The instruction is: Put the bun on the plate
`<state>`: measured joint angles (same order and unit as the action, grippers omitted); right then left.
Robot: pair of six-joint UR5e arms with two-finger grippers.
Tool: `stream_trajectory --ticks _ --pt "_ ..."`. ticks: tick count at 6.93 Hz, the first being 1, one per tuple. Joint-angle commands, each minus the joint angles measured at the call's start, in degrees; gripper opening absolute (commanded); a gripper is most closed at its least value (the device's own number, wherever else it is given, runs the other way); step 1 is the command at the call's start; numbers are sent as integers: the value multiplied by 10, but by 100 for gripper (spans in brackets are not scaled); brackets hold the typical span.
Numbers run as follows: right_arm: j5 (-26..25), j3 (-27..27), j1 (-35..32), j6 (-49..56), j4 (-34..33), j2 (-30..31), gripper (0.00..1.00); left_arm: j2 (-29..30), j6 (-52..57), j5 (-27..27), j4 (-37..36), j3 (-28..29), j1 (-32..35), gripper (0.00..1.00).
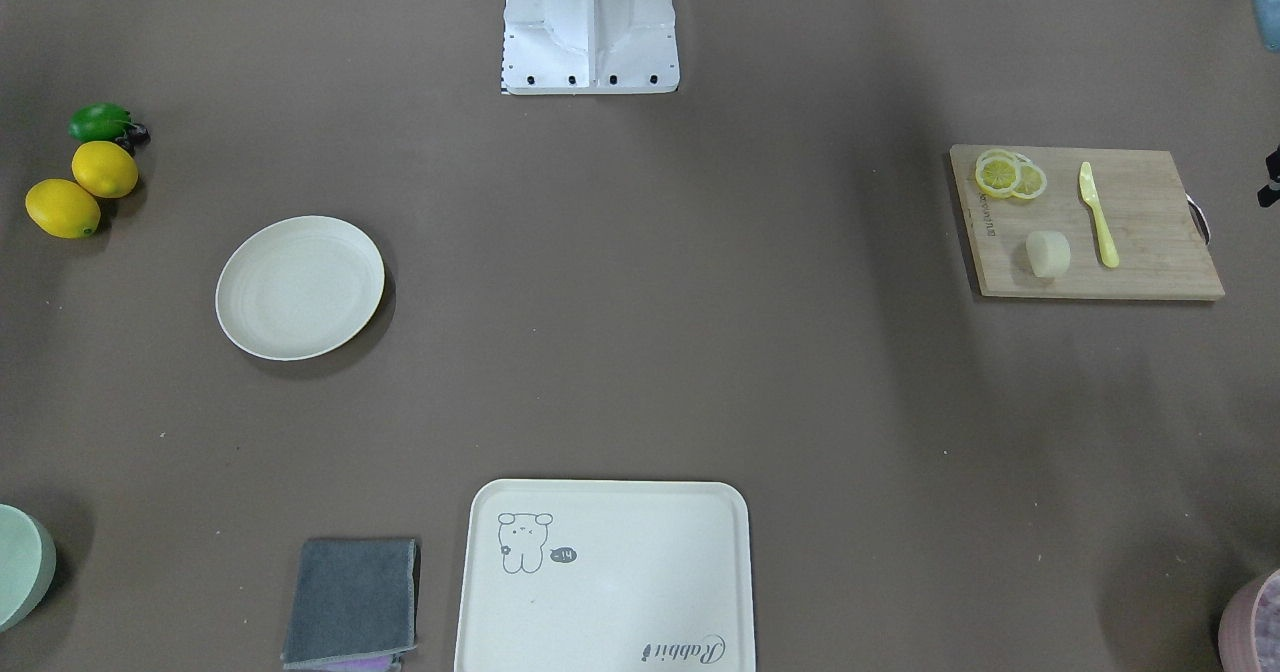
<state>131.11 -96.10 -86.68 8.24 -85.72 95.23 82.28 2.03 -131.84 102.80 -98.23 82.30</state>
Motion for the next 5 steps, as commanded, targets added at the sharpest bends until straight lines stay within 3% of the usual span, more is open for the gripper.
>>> stream_trajectory --ticks 1,5 --pt "1 -1 5 2 6 0 100 -2 -6 -1 4 -3 -11 98" --pt "76 -2 31 -7 49 7 100 1 -14 -11 5 -9 -11 98"
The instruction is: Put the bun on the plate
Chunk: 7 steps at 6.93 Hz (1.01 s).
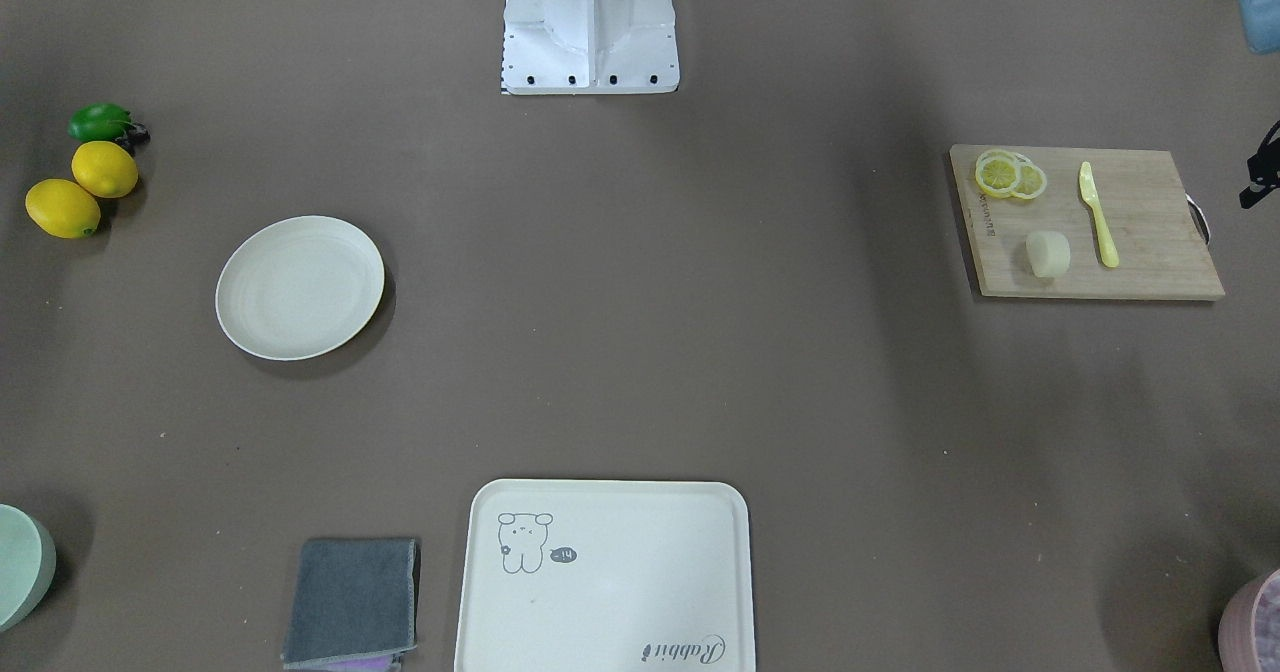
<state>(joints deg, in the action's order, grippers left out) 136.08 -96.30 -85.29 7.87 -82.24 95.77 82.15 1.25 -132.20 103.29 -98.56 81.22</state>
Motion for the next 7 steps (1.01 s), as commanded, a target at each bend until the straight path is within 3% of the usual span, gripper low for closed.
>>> stream_trajectory --ticks 1,2,5,7 --pt "28 -3 41 -61 35 2 100 -1 -19 -33 9 -8 -1 98" --pt "26 -9 83 -156 78 2 100 -5 -24 -36 50 -7 -5 98" --pt "24 -10 192 -409 173 -8 96 4 -52 -28 58 -14 -21 97" --pt "-24 -7 272 -546 226 -36 92 6 -55 -34 58 -14 -37 97"
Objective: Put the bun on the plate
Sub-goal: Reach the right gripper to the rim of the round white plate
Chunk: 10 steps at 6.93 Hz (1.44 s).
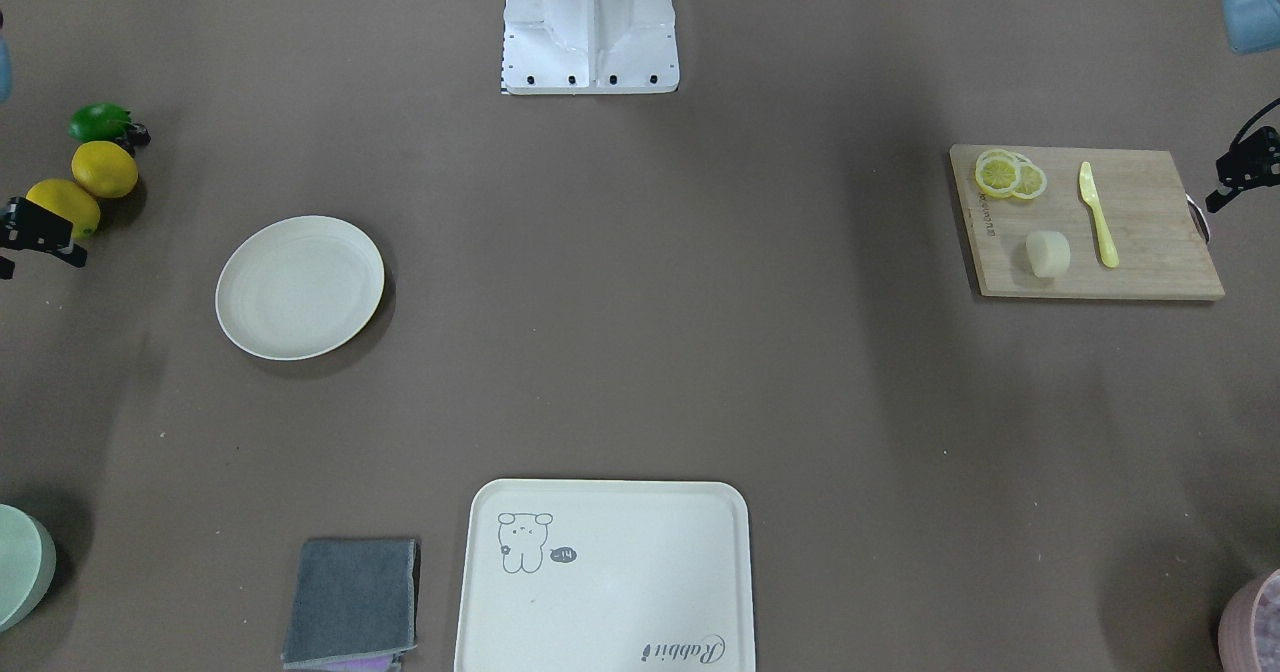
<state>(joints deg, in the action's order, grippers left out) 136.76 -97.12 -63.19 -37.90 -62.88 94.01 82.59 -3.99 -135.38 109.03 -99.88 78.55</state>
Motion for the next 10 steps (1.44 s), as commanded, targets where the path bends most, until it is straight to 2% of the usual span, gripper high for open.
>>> stream_trajectory --ticks 1,3,4,5,6,7,8,10 --pt "-55 3 81 -116 36 -42 89 1 -1 -2 1 2 -11 97" --pt "-93 21 124 -149 37 -72 83 -1 -1 -2 2 -1 -11 97" --pt "-94 35 132 -156 41 -80 74 0 -1 -2 2 -1 -10 97" --pt "-94 35 134 -157 41 -81 58 1 -2 -1 2 -1 -10 97" --pt "-95 36 135 -158 41 -83 38 3 -1 2 0 1 -11 97" --pt "-94 36 135 -158 41 -84 10 3 -1 3 0 1 -10 97" --pt "-95 35 136 -157 42 -86 0 3 -2 2 0 0 -10 97" --pt "-94 31 140 -158 42 -88 0 5 -3 3 0 -1 -10 97"
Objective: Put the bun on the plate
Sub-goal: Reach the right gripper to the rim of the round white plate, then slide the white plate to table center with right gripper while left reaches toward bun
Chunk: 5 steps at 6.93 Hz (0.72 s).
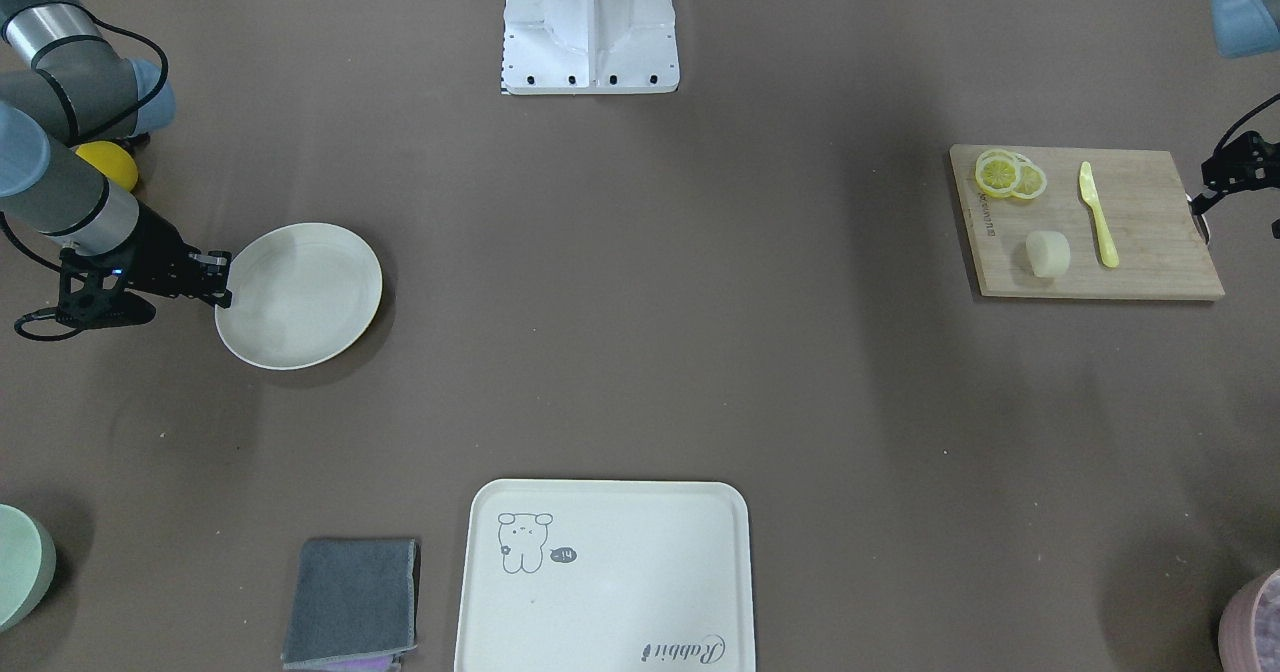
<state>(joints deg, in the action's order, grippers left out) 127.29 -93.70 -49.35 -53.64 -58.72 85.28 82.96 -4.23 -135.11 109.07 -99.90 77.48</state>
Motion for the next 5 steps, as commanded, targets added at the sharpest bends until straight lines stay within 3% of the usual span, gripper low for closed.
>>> stream_trajectory --ticks 1,3,5 --pt "2 -13 1 -6 0 -10 0 5 -2 0 0 0 0 97" --pt "8 -32 10 -77 0 -61 0 15 -44 -3 1 -3 -1 97" --pt "0 -34 70 -208 0 -135 0 40 -103 -5 0 -3 -21 97"
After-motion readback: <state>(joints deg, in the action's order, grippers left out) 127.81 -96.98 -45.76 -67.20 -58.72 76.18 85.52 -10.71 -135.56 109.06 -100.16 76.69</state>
